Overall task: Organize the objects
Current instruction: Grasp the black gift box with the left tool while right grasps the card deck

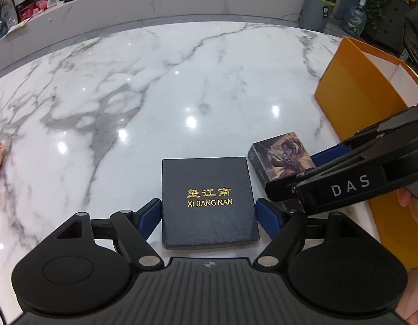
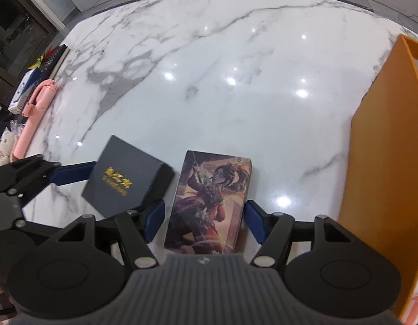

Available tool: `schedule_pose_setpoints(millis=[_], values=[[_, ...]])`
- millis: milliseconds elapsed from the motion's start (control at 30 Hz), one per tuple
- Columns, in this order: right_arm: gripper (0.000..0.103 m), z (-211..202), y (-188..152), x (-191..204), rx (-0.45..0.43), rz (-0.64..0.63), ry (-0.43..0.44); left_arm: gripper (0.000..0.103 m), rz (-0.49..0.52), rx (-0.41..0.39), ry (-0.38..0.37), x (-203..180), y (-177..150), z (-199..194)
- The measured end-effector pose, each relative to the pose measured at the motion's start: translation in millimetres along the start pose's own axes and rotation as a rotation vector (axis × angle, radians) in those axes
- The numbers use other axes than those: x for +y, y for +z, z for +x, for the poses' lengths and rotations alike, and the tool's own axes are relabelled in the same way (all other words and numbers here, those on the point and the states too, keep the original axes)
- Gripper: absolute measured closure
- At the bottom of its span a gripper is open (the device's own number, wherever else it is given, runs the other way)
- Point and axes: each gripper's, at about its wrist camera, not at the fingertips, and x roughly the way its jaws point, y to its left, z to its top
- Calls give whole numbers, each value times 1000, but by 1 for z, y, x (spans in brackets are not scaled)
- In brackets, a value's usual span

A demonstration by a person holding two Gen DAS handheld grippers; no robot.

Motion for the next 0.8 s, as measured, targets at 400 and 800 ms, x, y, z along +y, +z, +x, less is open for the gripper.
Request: schedule_pose_setpoints(millis=[400,800], values=[[40,5,5,5,-2,-16,-41,16,-77,10,35,4,1,6],[41,-24,-2,1,-62,19,5,17,-142,-58,67,4,-12,-19]])
